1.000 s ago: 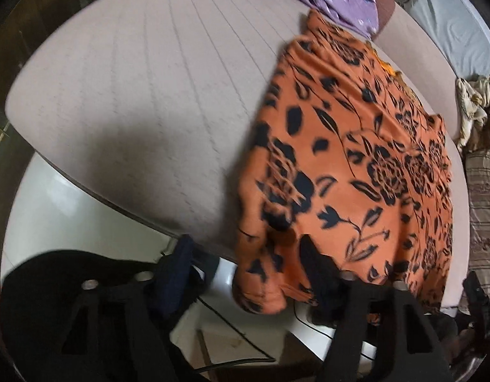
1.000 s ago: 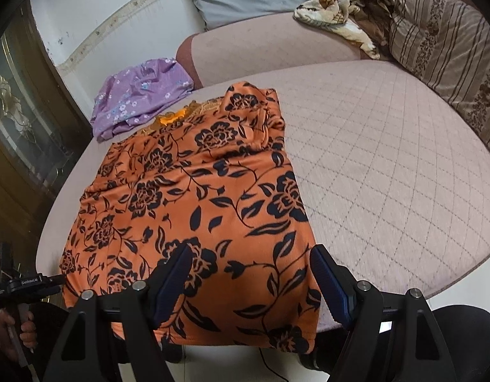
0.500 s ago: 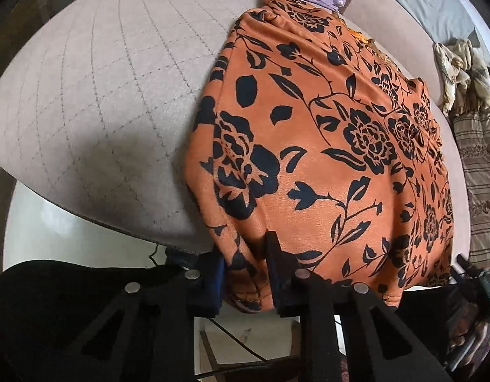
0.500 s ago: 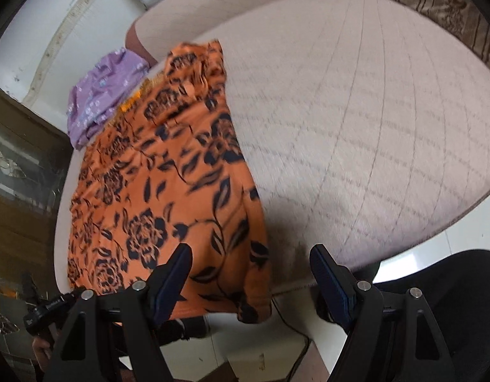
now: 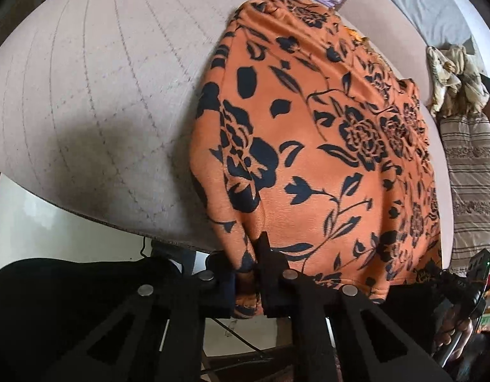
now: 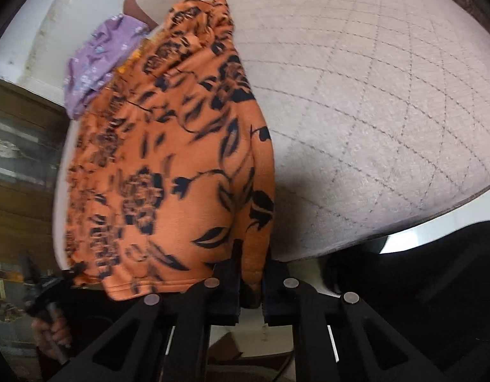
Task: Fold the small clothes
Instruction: 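Grasp the blouse hem with both tools and lift it toward the collar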
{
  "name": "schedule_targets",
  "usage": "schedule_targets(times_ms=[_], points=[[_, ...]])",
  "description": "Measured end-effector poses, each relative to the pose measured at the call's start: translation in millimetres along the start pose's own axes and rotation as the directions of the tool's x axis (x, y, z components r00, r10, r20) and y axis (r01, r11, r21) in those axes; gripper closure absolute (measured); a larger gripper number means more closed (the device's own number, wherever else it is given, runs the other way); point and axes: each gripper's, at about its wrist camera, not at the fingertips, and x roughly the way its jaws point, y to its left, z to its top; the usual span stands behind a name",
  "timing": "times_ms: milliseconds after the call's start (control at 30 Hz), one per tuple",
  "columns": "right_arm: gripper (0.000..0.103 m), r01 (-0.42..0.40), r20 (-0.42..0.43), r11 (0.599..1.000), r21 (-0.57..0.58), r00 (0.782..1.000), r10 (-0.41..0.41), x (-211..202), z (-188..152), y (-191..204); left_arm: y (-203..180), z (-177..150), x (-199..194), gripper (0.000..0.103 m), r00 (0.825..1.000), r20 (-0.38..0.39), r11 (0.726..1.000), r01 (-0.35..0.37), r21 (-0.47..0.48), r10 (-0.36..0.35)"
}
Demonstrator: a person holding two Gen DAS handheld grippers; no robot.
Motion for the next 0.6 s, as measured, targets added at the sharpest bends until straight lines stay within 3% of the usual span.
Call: schedule_targets(times_ms=[167,267,400,600], points=[[0.094,-0.184,0.043,0.983,0.025,0.982,0.183,-32.2,7.5,0.5,-5.1,15.2,-28.0,0.092,0.998,0.032,0.998,0.061,0.035,-0.062],[0.094,-0.31,0.104,0.95,0.041,0.947,0.304,-57.1,22.0,1.0,-15.7,32.4,-56.1,0.092,0.99,0.071,0.989,0.111,0.094,-0.118],[0.094,-0.406,0.193,0.913,0.037,0.899,0.392,-81.1,45.7,7.5,-32.4,59.3,-87.6,0.092,0.979,0.127,0.978,0.142,0.153,-0.162],[0.094,-0.468,0.292,0.884,0.009,0.846,0.446,-101.3,101.6,19.2,-54.7,132.7,-112.6,0.093,0.964,0.188,0.97,0.154,0.189,-0.189]])
